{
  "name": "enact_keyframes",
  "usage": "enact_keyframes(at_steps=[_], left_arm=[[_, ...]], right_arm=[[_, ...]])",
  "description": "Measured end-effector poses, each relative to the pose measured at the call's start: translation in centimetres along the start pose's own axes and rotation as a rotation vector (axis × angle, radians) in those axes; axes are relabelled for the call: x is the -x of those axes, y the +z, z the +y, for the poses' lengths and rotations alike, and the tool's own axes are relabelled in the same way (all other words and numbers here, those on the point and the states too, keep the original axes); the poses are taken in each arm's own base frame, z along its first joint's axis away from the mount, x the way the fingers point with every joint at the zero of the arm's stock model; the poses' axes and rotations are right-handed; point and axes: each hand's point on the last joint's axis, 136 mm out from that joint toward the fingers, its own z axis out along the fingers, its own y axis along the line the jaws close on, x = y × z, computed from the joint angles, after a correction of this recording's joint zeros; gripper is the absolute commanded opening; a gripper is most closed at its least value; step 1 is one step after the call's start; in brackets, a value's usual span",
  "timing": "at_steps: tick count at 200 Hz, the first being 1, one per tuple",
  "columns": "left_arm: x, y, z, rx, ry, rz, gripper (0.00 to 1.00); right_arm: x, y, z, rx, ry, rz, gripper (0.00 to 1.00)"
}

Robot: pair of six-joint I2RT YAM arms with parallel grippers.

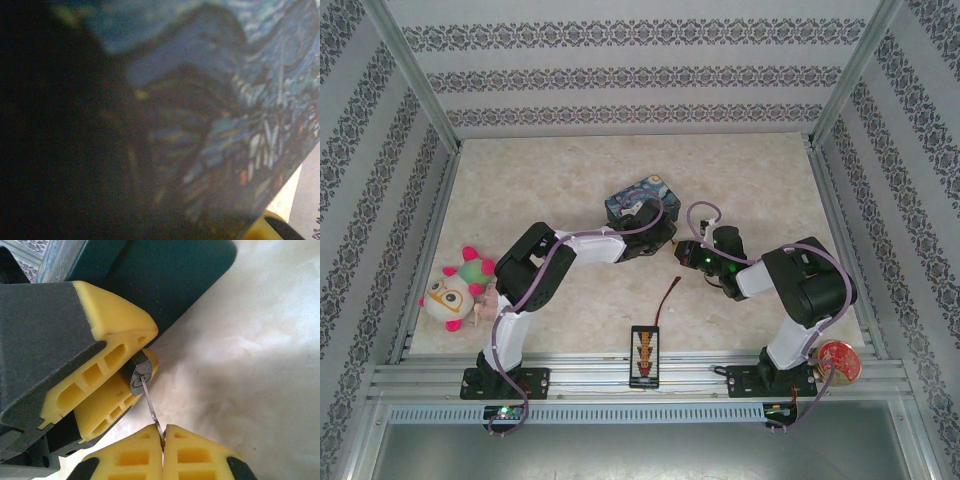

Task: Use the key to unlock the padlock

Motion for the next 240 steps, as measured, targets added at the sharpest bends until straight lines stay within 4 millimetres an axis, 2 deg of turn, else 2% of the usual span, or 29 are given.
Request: enact_keyframes(at_steps=[51, 103, 240], left_arm=[[-0.1, 0.0, 0.0, -0.005, 0.0, 0.0, 0.0], [-0.3, -0.3, 0.0, -0.012, -0.003, 0.016, 0.0], [-0.4, -0.3, 0.1, -0.012, -0.006, 0.018, 0.0]], right_arm=[[-0.1, -0.2, -0.1, 0.002, -0.001, -0.011, 0.0], [-1.2, -1.0, -1.2, -0.035, 0.011, -0.008, 0.0], [0.0, -0.9, -0.1, 0.008, -0.008, -0.049, 0.0]])
